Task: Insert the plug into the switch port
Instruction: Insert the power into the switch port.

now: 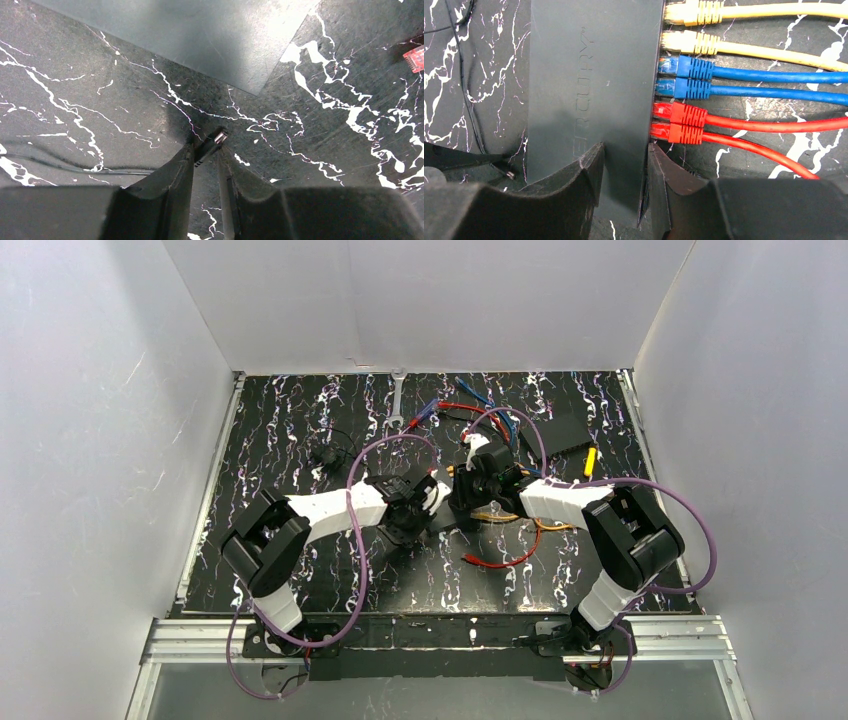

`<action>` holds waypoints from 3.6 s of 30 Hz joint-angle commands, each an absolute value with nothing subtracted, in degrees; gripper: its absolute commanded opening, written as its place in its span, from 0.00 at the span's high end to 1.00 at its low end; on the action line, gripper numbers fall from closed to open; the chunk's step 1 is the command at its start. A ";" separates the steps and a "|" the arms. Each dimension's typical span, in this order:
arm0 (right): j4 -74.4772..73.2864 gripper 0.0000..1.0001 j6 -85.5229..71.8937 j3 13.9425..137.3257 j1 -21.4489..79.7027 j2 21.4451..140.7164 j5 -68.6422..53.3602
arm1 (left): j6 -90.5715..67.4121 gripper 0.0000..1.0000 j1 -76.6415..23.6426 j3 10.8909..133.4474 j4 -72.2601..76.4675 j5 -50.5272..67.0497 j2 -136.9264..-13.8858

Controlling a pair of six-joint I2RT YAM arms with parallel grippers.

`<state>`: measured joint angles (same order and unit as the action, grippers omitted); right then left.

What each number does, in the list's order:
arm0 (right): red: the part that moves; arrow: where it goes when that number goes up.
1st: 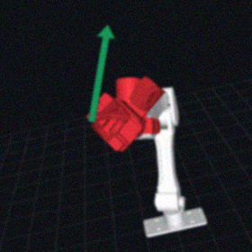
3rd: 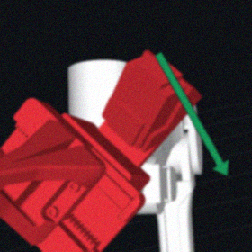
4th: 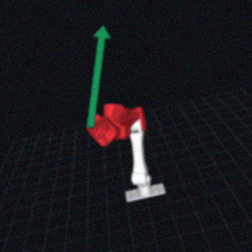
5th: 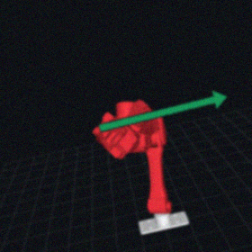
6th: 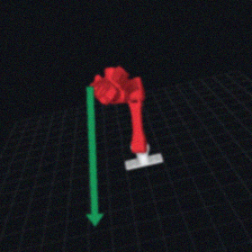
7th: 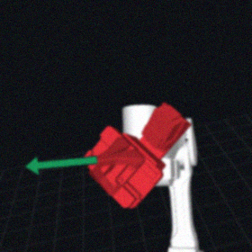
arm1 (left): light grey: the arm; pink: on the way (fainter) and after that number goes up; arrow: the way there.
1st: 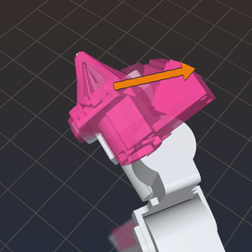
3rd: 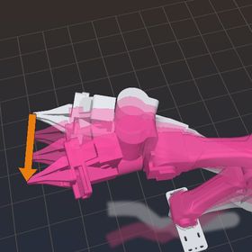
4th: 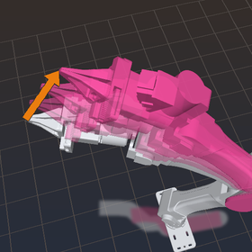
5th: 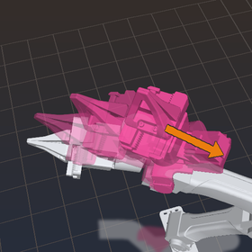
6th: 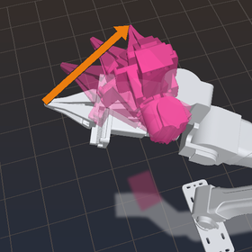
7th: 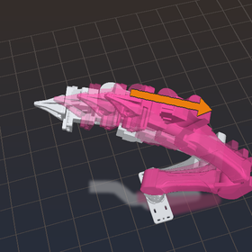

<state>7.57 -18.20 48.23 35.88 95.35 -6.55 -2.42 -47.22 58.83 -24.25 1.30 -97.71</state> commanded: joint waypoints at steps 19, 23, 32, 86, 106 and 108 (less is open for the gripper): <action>6.98 0.56 -18.64 47.16 36.21 96.69 -8.63 | -2.02 1.00 -49.22 59.82 -23.69 -3.90 -95.70; 7.66 0.56 -19.04 46.87 35.71 96.81 -9.97 | -0.97 1.00 -48.88 62.47 -22.87 -2.53 -95.88; 10.21 0.56 -20.55 45.73 33.63 97.04 -14.61 | -0.26 1.00 -47.90 66.74 -24.91 -1.24 -97.64; 14.24 0.55 -24.48 43.68 29.71 98.23 -20.58 | -1.33 1.00 -47.53 74.17 -34.13 1.66 -106.46; 14.94 0.55 -24.80 43.68 29.71 98.78 -21.27 | -1.45 1.00 -47.48 73.89 -30.12 -0.83 -103.62; 14.94 0.55 -24.85 43.68 29.71 98.83 -21.31 | -1.49 1.00 -47.52 73.73 -29.85 -1.64 -103.26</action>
